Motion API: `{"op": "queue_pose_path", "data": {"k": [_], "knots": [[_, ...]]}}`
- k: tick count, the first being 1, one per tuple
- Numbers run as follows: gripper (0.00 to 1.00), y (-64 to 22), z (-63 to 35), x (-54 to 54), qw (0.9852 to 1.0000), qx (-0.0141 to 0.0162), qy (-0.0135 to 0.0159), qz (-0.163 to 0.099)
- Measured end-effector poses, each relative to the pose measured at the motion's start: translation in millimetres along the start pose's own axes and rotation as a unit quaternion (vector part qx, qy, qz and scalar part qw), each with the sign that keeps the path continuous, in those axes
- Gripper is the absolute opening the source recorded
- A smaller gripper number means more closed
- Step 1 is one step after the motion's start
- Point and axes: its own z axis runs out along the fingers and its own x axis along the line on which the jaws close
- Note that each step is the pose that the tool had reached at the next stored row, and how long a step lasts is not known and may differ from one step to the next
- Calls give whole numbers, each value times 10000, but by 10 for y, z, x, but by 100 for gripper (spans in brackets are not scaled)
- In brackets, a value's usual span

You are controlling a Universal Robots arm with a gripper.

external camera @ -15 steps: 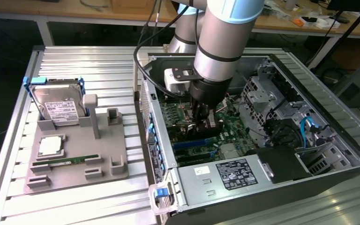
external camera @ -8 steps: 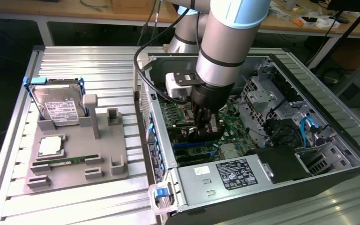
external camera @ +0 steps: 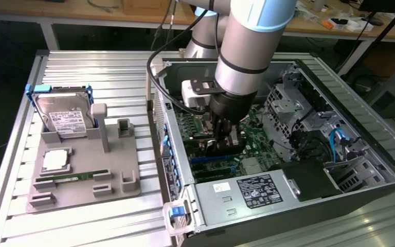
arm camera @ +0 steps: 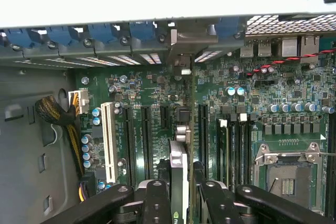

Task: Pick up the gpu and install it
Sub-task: 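Insert the gpu into the slot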

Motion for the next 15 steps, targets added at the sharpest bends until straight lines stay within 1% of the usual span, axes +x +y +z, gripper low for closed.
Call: {"op": "queue_pose_path", "data": {"k": [4,15], "knots": [[27,3,25,-46,10000,1,-2,-51],[27,7,115,-49,10000,1,-7,-64]]}}
